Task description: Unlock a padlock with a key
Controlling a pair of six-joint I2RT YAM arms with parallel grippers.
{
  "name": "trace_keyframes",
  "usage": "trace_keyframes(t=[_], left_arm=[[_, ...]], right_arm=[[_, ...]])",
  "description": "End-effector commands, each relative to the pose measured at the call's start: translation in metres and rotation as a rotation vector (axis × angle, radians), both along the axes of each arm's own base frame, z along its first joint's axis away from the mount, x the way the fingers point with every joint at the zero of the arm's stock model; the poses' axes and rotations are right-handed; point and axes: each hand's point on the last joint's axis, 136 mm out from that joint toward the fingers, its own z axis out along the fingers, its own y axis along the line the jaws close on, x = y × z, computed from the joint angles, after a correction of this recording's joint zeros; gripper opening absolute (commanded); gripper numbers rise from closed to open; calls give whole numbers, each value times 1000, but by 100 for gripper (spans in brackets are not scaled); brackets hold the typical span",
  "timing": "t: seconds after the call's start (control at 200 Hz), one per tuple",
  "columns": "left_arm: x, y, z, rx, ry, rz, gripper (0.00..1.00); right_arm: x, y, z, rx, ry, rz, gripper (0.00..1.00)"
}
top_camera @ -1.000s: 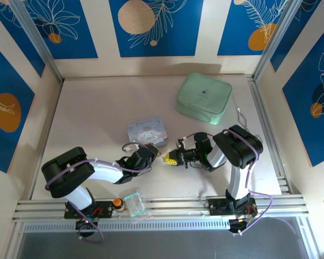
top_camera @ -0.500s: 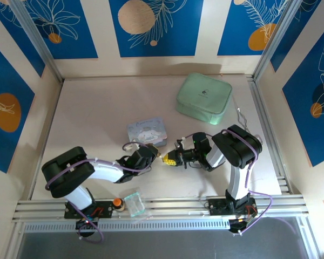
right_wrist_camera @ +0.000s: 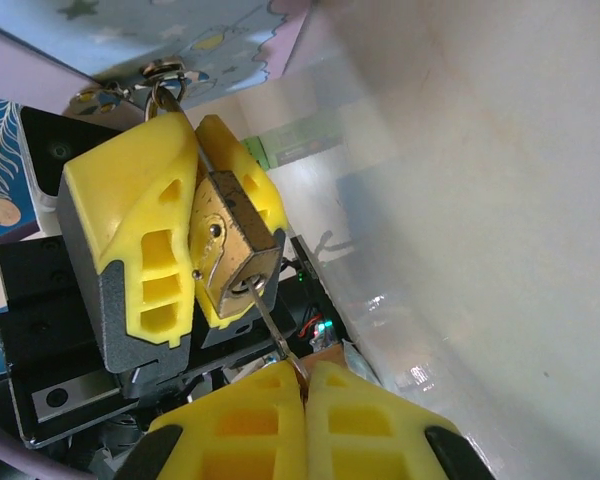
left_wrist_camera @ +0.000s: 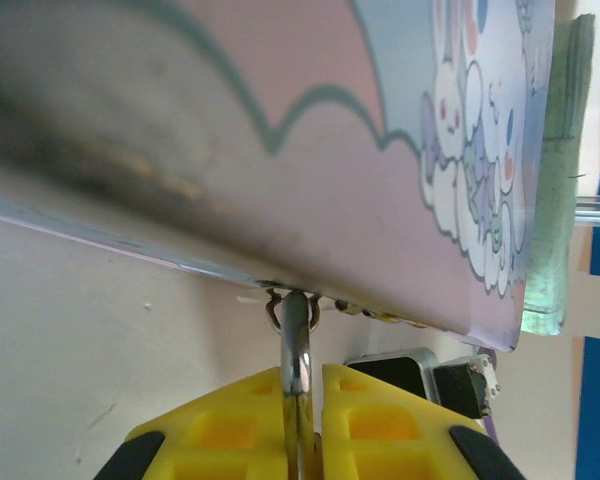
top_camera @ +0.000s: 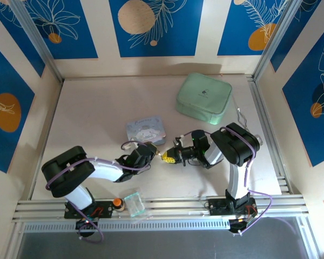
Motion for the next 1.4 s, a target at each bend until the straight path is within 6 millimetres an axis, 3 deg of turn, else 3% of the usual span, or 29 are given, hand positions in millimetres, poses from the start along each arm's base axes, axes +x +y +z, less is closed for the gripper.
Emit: trace_keyframes(t=[0.0, 0.43, 0.64, 0.85, 0.965, 1.156, 1.271, 1.396], left_arm=[[-43, -73, 55, -300, -5, -316, 0], [-47, -78, 47, -219, 0, -372, 0], [-46, -78, 36, -203, 24, -357, 0], [-40, -67, 36, -119, 12, -300, 0], [-40, -74, 43, -154, -10, -324, 0], [-46, -79, 36, -164, 15, -360, 0], [-46, -80, 32, -130, 10, -371, 16], [-45, -81, 27, -119, 10, -379, 18]], right_arm=[[44, 7, 11, -1, -157, -128, 2], [49, -4, 19, 23, -156, -136, 1], [39, 21, 29, 39, -173, -113, 1], [28, 23, 26, 22, -163, -134, 1], [35, 27, 25, 18, -173, -145, 1], [42, 26, 27, 22, -194, -169, 1], [34, 32, 28, 17, -194, -157, 1], [25, 34, 24, 9, -183, -147, 2]])
